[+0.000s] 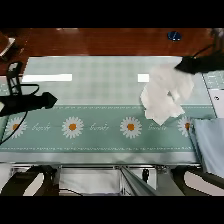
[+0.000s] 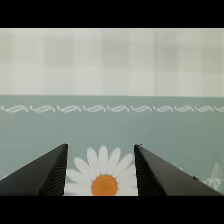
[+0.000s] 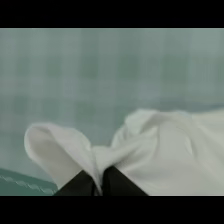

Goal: Fold the shirts.

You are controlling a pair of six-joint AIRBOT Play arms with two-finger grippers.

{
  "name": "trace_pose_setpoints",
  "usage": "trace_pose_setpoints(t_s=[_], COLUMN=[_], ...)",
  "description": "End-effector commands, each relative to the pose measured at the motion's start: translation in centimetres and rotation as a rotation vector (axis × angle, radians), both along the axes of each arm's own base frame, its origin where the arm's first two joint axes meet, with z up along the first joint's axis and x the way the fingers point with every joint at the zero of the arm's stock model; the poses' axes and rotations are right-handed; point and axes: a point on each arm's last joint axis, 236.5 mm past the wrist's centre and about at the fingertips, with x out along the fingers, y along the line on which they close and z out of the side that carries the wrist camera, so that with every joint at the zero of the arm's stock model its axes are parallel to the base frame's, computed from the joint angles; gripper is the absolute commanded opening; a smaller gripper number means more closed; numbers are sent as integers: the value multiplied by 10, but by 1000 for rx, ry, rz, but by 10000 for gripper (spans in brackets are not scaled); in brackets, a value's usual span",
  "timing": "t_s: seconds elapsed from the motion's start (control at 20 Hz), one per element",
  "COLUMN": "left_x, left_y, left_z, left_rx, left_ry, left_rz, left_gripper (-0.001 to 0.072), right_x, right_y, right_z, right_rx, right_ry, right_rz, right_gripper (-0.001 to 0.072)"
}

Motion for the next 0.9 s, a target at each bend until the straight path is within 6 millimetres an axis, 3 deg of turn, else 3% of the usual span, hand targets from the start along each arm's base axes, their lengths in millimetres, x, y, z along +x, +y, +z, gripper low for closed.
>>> trace_pose_setpoints(t_s=[0.0, 0.15, 0.25, 0.35, 0.45, 0.5, 0.6, 0.85], left_x=[-39, -55, -58, -56, -52, -50, -45, -44], left_y=[-14, -21, -28, -35, -37, -36, -34, -33], left_z=[24, 20, 14, 11, 12, 12, 16, 17], left_rx=[-85, -108, -149, -191, -217, -217, -217, -216], left_ry=[-76, -125, -107, -98, -107, -113, -138, -148], left_rz=[-8, -14, -15, -10, 0, 5, 16, 20], left_gripper=[509, 509, 509, 508, 508, 508, 508, 508], right_x=[-28, -64, -88, -111, -127, -131, -132, -104], right_y=[17, 34, 52, 71, 96, 115, 157, 243], right_z=[156, 251, 301, 335, 343, 332, 287, 123], right_rx=[-7, -35, -36, -18, 22, 38, 48, -20], right_ry=[-374, -598, -724, -816, -829, -786, -629, -181], right_rz=[28, 60, 99, 143, 212, 276, 428, 605], right_gripper=[21, 21, 21, 21, 21, 21, 21, 21])
